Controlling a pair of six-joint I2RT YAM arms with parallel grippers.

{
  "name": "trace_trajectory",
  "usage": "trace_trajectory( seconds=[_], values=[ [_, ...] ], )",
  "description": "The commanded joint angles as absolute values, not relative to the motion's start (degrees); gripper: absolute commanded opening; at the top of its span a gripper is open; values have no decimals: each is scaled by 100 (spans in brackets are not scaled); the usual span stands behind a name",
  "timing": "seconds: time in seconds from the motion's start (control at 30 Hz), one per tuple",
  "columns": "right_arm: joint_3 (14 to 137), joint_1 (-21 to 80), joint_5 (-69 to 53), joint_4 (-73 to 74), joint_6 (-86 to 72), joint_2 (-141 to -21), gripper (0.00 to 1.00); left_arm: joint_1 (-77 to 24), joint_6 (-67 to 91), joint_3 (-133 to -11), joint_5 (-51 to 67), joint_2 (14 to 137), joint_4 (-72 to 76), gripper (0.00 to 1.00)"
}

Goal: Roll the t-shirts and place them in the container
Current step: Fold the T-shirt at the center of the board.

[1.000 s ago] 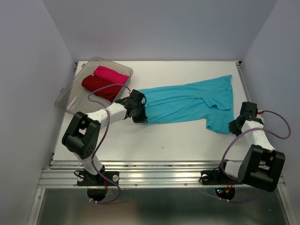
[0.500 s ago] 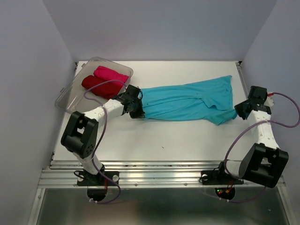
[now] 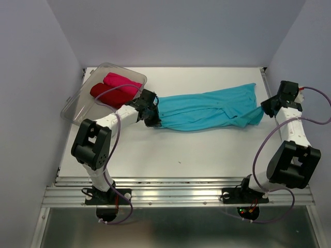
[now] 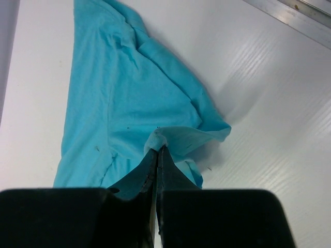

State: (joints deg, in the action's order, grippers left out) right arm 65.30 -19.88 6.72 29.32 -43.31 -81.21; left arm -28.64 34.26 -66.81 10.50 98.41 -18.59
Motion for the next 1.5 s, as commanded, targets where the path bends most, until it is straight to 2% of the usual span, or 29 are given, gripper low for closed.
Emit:
trace_trajectory(
  seconds=[0.0, 0.27, 0.47, 0.53, 0.57, 0.63, 0.67, 0.7, 0.73, 0.9, 1.1, 1.27, 1.47],
  values=[
    [6987, -2030, 492, 2496, -4271, -8314, 1, -2734, 3340, -6943, 1107, 9879, -1995, 0],
    [7462, -2030, 325, 2505, -4087, -8745, 1, -2654, 3323, -6777, 1616, 9862, -2162, 0],
    [6909, -2030, 378, 2698, -3929, -8359, 1, -2698, 3164, -6320, 2056, 9580, -2347, 0],
    [6602, -2030, 343, 2716, -3920, -8157, 1, -2698, 3155, -6135, 2197, 9431, -2373, 4],
    [6514, -2030, 343, 2716, -3911, -8113, 1, -2698, 3155, -6074, 2215, 9370, -2373, 10],
    [6337, -2030, 360, 2733, -3894, -8042, 1, -2698, 3094, -6047, 2206, 9238, -2417, 50],
    [6311, -2030, 395, 2742, -3885, -8007, 1, -2698, 2998, -6160, 2163, 9246, -2574, 76],
    [6293, -2030, 396, 2751, -3876, -7989, 1, -2707, 2954, -6213, 2101, 9255, -2636, 80],
    [6302, -2030, 396, 2751, -3859, -7989, 1, -2698, 2936, -6231, 2014, 9229, -2672, 81],
    [6442, -2030, 325, 2769, -3841, -8024, 1, -2725, 2936, -6188, 1565, 9132, -2593, 48],
    [6495, -2030, 264, 2769, -3806, -8051, 1, -2725, 3023, -6187, 1204, 9334, -2190, 37],
    [6434, -2030, 316, 2769, -3797, -8059, 1, -2733, 3155, -6389, 1169, 9782, -1987, 45],
    [6469, -2030, 316, 2769, -3788, -8121, 1, -2742, 3173, -6451, 1388, 10099, -1916, 47]
  ],
)
